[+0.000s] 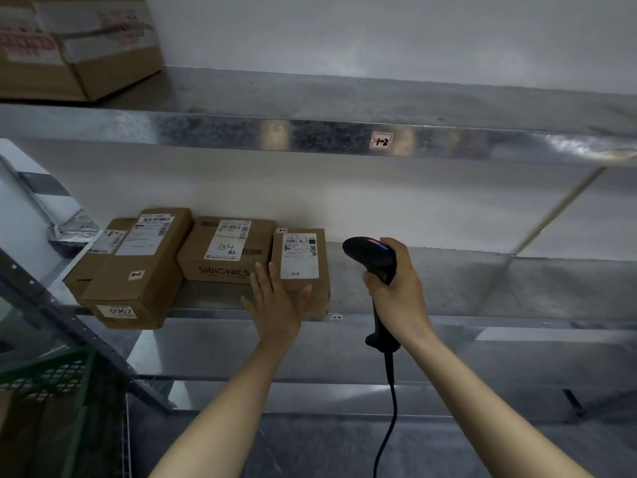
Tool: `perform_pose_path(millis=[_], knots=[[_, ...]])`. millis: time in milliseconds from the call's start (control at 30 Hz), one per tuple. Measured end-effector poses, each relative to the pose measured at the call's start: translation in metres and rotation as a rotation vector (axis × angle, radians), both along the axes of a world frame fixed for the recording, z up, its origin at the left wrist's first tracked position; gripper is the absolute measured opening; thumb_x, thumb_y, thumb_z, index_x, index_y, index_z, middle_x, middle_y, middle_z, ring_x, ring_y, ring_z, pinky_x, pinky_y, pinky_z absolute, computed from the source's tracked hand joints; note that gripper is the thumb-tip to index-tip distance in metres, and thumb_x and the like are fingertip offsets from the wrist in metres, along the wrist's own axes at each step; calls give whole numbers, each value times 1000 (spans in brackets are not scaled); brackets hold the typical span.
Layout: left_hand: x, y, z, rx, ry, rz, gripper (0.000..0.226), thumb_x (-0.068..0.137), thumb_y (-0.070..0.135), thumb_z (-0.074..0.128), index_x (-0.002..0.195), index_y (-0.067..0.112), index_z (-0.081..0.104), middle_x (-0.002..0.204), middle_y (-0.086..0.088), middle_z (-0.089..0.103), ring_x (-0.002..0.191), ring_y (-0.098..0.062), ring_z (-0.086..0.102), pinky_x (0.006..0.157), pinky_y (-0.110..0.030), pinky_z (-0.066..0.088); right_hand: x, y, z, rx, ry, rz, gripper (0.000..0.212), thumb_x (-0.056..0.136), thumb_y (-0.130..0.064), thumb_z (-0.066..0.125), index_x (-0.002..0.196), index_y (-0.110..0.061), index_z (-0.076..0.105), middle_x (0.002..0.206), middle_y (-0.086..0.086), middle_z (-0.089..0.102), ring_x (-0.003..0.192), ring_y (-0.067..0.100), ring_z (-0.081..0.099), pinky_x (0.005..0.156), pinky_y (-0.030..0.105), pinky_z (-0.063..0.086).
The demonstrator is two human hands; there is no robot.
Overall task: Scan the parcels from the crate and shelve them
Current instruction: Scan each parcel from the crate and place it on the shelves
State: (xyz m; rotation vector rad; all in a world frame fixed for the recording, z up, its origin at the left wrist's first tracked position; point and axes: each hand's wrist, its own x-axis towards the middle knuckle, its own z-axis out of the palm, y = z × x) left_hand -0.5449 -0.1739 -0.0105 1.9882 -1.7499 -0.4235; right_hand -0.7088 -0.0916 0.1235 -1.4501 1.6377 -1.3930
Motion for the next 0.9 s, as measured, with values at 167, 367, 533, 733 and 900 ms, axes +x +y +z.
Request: perform_pose_path(millis=[167,367,533,733,900], knots=[[-4,-17,-1,23,-49,21,98,81,77,21,152,16,-9,160,-7,-16,146,-25,-14,114,-57,-4,-2,-7,-4,20,6,-2,50,89,1,55,129,-25,42,104,-6,56,80,-1,56,62,5,44],[0,-35,-1,35,-53,0,101,76,79,15,152,17,-10,159,-6,-17,146,-23,-16,112,-55,-10,-6,-17,-4,22,8,-6,50,89,3,55,128,-25,42,98,-12,55,69,-10,55,55,4,41],[5,-45,1,70,-29,37,99,80,77,21,152,17,-9,160,-7,-14,147,-24,-13,112,-57,-8,-7,-22,-3,20,4,-11,50,89,3,55,127,-27,42,96,-14,55,66,-7,56,54,7,43],[2,-41,5,59,-41,44,94,85,73,25,152,16,-6,160,-8,-11,147,-24,-11,113,-57,-6,-4,-21,-1,22,3,-1,51,89,2,55,128,-27,41,99,-14,55,68,-9,56,55,7,43],[9,-34,9,52,-28,36,95,84,75,24,153,17,-6,160,-6,-11,147,-23,-11,113,-56,-6,-2,-15,5,21,-1,-4,52,89,1,56,131,-26,41,104,-6,56,73,2,56,56,5,43]])
